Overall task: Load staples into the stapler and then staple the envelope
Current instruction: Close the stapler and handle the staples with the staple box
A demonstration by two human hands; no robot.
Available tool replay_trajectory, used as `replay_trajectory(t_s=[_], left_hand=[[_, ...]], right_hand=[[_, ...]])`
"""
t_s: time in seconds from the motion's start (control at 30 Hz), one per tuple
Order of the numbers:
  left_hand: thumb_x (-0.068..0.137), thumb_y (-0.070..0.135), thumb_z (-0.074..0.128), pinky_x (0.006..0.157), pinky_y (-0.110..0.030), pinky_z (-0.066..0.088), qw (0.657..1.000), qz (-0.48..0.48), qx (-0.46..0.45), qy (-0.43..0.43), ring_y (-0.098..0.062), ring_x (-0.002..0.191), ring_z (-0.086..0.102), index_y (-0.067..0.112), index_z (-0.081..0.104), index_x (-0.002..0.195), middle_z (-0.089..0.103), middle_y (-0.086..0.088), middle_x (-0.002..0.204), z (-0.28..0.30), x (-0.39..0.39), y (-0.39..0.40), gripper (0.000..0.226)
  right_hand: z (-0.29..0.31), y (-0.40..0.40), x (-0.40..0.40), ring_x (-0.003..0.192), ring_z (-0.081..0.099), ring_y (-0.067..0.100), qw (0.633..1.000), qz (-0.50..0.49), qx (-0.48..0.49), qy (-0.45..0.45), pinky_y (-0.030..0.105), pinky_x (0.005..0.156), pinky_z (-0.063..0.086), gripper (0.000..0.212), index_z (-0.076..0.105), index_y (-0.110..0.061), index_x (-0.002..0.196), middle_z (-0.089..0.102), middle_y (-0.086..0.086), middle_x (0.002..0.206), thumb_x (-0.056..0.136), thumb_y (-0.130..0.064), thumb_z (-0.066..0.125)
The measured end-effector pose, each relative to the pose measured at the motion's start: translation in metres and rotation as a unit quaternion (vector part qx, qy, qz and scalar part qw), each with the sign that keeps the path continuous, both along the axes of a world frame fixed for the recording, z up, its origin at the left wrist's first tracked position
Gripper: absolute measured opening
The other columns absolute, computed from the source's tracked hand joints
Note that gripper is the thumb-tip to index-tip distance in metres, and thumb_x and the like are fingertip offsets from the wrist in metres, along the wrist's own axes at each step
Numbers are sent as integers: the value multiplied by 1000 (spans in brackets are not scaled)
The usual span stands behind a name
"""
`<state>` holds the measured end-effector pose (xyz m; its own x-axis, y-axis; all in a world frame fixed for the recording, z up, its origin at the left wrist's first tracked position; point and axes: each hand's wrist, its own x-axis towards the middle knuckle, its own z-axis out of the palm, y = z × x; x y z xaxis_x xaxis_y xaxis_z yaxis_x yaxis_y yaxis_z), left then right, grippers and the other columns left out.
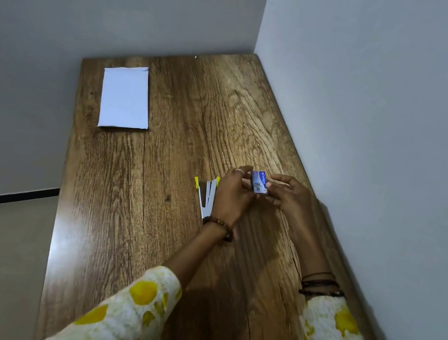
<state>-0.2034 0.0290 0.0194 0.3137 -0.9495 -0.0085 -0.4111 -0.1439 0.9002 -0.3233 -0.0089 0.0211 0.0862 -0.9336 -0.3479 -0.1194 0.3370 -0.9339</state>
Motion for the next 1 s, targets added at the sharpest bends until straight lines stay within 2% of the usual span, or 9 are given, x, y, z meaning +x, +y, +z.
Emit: replay_trajectory(t_s=[0.07,0.13,0.3,0.37,0.53,0.73,0.8,0.87,1.0], left_hand=[[76,3,67,75,-24,43,998,-15,2,-54,-30,91,63,1,59,113,61,-18,109,0,3,-20,37],[78,2,63,76,-30,44,995,-28,18,-92,-33,91,61,1,61,110,60,-20,106,-2,3,-33,32],[77,1,63,79,-23,37,996,-2,37,-77,-33,102,57,0,55,115,58,-21,115,-11,4,-47,39],[80,5,62,78,-27,38,996,9,55,-66,-33,102,57,-1,55,113,61,-21,113,-10,7,-51,34],[83,11,59,76,-33,49,997,-4,41,-61,-30,90,63,3,57,106,66,-16,104,5,27,-50,24],[90,21,54,77,-30,50,994,75,-8,-73,-19,93,62,9,59,110,66,-7,105,11,102,-37,24],[90,19,54,84,-36,50,990,93,-12,-104,-24,100,60,7,57,112,64,-12,111,4,135,-33,26],[90,20,52,95,-38,41,977,113,2,-183,-31,114,52,3,54,117,58,-19,122,-7,168,-30,32],[92,33,46,114,-49,8,933,162,118,-300,-38,142,10,8,36,137,21,-20,152,-31,222,-28,52]], right_hand=[[-6,-13,4,80,69,20,999,12,-18,26,38,81,56,20,66,-11,98,72,12,91,80,-2,63],[-12,-23,9,88,69,22,996,17,-51,68,42,86,55,21,67,-22,90,73,10,94,78,-6,66],[-16,-38,17,77,66,9,984,21,-123,127,15,66,53,30,59,-18,99,72,8,90,75,-3,70],[-17,-41,20,78,65,12,977,33,-144,152,9,60,49,33,58,-16,103,69,7,90,76,0,67],[-5,-35,42,85,63,14,934,55,-272,226,25,69,53,29,58,-12,108,67,4,101,82,0,58],[10,-41,128,85,62,10,932,147,-275,187,8,65,45,17,62,-11,102,69,3,96,87,-5,56],[9,-46,162,85,63,12,923,196,-273,186,13,67,45,18,62,-11,102,69,5,97,86,-4,55],[4,-52,195,90,65,19,909,238,-277,200,24,72,48,19,62,-11,102,70,8,100,85,-5,56],[-10,-60,242,103,61,26,845,333,-321,268,34,79,48,25,58,-13,112,65,7,115,88,-18,53]])
